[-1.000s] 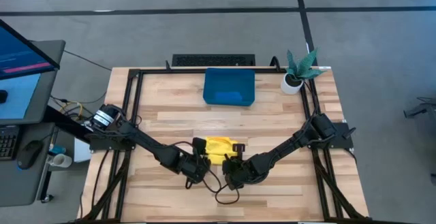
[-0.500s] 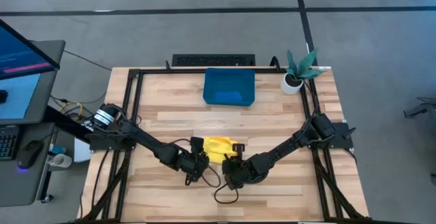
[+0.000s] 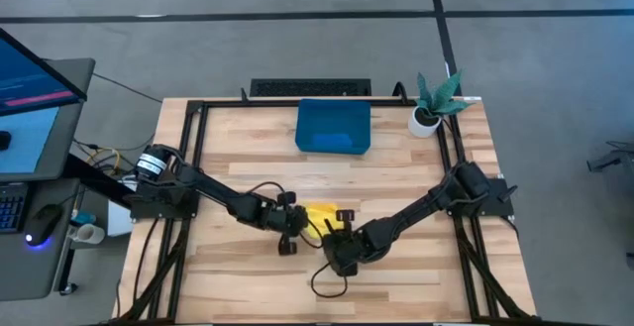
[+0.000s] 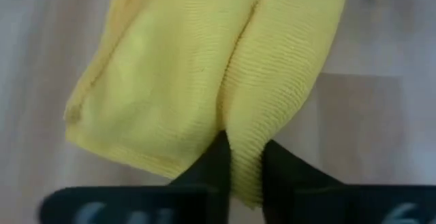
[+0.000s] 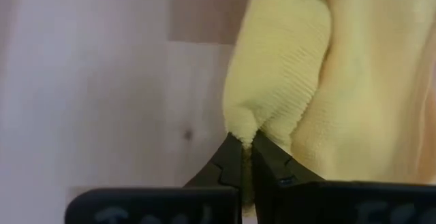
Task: Roll microfiber towels into tight, uniform cylinder then place into a basket
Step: Roll the yellow microfiber cloth
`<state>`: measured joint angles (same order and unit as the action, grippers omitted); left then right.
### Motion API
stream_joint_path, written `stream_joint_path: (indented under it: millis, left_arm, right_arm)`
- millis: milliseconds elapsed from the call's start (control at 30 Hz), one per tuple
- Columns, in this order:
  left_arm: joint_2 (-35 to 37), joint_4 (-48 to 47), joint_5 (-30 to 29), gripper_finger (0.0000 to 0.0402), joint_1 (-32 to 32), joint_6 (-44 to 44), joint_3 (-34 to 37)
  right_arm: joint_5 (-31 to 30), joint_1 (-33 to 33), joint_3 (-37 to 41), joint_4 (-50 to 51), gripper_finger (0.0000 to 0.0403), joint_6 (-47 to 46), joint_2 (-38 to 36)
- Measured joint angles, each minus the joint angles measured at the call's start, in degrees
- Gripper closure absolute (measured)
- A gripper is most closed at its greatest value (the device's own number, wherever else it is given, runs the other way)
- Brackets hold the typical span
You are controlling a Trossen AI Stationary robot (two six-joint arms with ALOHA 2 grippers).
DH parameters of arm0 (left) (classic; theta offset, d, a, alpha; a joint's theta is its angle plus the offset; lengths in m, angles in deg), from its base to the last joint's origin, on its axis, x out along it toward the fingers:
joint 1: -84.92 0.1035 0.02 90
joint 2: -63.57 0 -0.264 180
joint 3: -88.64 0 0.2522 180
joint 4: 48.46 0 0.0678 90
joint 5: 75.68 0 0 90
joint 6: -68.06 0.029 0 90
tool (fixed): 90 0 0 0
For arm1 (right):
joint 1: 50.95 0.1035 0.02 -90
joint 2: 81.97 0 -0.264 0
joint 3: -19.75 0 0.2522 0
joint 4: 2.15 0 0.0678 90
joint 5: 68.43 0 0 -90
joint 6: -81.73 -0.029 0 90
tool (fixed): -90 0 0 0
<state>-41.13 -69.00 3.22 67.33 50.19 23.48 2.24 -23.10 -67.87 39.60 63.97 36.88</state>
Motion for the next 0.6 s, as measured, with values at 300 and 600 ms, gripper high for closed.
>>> stream_joint_path:
  millis: [300, 600]
  left_arm:
    - [-0.20, -1.15, 23.74, 0.0361, -0.43, -16.89, -1.92]
    - [-0.44, -0.69, 36.15, 0.0374, -1.02, -26.33, -1.85]
  right_arm:
    - [21.78, -3.53, -0.40, -3.62, 0.0372, -0.13, -0.49]
    - [47.70, -8.02, 0.06, -14.78, 0.0374, -6.35, 0.50]
